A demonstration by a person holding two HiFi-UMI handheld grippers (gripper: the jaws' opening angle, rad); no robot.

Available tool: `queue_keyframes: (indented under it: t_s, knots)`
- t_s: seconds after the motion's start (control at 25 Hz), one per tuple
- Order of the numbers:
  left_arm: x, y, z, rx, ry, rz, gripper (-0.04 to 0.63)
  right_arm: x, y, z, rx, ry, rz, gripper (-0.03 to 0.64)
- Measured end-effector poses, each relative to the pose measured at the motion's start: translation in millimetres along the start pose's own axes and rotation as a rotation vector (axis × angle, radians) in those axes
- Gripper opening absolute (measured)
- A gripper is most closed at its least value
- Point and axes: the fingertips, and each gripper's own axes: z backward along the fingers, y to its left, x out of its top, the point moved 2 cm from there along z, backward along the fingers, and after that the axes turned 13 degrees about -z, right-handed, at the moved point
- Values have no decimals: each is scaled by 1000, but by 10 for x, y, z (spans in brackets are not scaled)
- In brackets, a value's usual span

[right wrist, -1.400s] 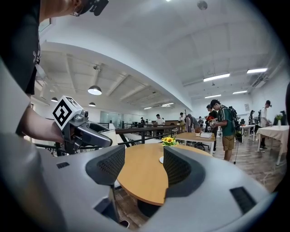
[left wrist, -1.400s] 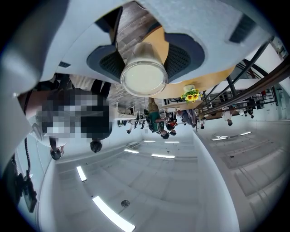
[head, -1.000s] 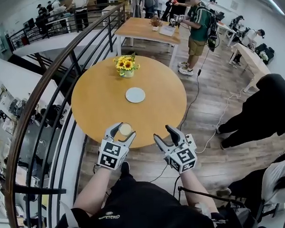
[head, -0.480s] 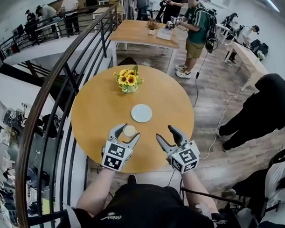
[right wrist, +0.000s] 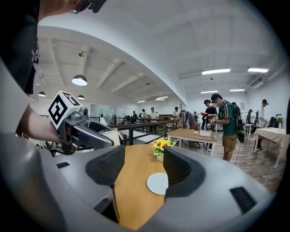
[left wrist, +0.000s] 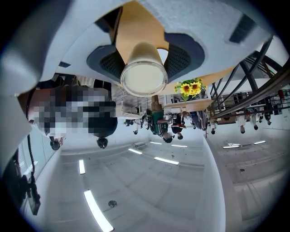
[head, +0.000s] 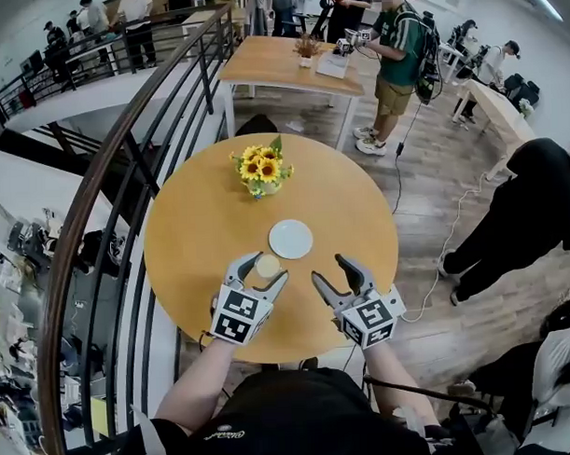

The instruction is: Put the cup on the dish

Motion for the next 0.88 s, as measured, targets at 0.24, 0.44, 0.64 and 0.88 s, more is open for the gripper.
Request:
queue_keyframes:
  t_s: [0.24, 0.44, 0.64, 0.88]
  knots:
    - [54, -24, -139, 36, 16, 25, 265, 87, -193, -99, 37, -5, 23, 249]
    - [59, -70, -282, 55, 37, 19, 265, 45, -392, -109, 55, -10, -1, 249]
    - [146, -64, -405, 59, 47, 13, 265, 128, -534, -137, 69, -16, -1, 249]
    - [138, -24, -511, 59, 58, 22, 265, 102, -620, -199, 72, -1, -7, 249]
